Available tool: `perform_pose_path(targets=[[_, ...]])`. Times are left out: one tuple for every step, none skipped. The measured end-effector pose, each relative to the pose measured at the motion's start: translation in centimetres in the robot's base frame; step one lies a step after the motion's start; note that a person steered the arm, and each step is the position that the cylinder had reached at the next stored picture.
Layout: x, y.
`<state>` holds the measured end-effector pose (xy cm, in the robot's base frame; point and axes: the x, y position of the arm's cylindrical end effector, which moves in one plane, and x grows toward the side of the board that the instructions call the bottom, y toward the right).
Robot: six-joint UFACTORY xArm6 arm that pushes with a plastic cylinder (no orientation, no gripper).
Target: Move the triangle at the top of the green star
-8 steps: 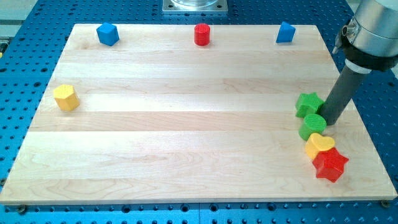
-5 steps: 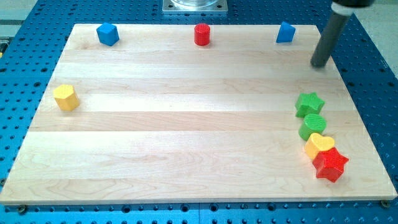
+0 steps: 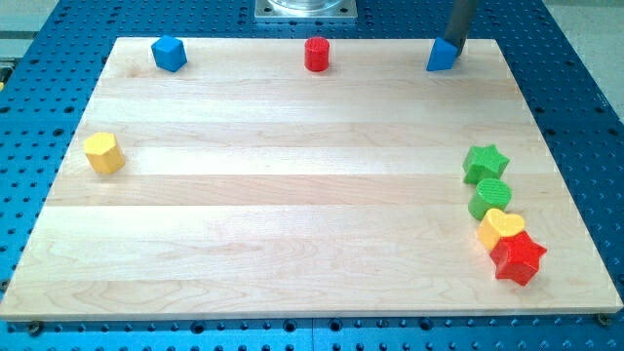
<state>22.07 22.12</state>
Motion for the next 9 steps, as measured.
perform_pose_path(targets=[[3.4,0.4],[3.3,0.5],[0.7,-0.2],[-0.1,-1.7],[5.5,-1.5],[8.3,-1.5],[3.8,-2.3],[0.7,-3.5],[3.1,-8.4]])
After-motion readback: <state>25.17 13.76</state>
